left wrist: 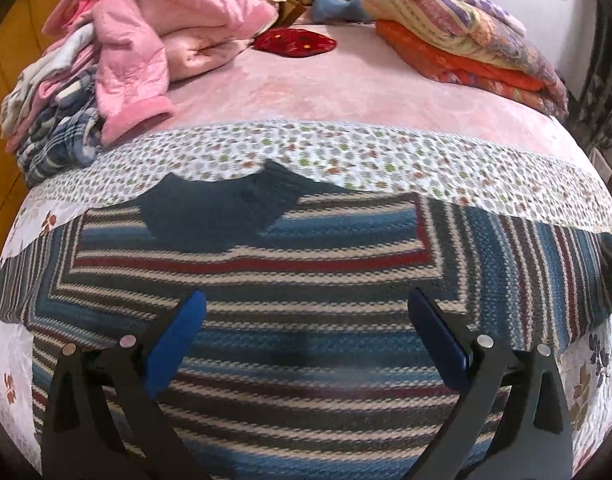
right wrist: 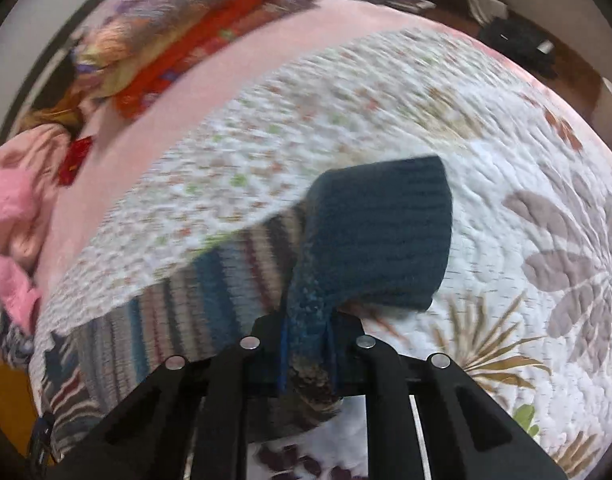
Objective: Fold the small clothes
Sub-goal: 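Grasp the cuff of the sleeve nearest the right tool with the right tool, then fold the held sleeve across the sweater body with the right tool, then release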
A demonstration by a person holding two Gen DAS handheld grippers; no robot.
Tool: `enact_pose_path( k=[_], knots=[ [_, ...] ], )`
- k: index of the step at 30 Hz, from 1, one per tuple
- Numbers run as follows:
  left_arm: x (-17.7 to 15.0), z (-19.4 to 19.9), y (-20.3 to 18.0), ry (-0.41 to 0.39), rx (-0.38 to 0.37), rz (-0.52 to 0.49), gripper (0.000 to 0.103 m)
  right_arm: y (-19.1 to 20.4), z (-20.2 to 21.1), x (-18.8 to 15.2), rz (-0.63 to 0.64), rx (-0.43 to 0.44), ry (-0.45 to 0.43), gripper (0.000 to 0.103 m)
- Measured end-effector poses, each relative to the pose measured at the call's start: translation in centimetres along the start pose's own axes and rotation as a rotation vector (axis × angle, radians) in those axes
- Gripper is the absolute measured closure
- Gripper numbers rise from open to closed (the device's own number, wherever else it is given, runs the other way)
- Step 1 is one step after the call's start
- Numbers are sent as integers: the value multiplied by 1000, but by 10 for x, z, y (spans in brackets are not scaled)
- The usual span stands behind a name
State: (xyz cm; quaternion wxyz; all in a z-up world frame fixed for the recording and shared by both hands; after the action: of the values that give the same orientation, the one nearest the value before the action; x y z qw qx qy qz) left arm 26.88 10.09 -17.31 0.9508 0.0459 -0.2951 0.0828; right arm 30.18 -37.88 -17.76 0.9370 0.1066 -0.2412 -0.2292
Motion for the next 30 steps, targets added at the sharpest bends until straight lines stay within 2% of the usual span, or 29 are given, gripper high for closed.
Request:
enact_pose_path(
  k=[6, 12, 21, 28, 30],
  knots=[
    [-3, 6, 37, 11, 17, 32, 3, 64, 27, -8, 70, 136, -10, 89],
    [-8, 13, 74, 25, 14, 86, 3, 162, 43, -44, 208, 270, 30, 89],
    [-8, 15, 111, 48, 11, 116, 3, 271, 20, -122, 499, 237, 74, 89],
    [-10, 6, 116, 81, -3, 99, 3, 307, -11, -182, 664, 222, 141, 88],
    [-13, 2, 115, 96, -9, 99, 3, 312, -19, -199, 702, 241, 177, 81]
  ],
)
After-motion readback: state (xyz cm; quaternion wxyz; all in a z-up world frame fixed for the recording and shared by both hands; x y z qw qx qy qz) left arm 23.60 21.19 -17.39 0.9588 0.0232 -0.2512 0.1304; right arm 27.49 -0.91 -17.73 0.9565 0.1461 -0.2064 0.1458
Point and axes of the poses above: each gripper's, at about its wrist camera, not at the fingertips, and z roughly against the way its jaws point, y to its left, x to its top, the point moved 6 cm from there along -z, roughly the way its jaws point, and after that the axes turned 4 degrees about -y, right-handed, at the moved point
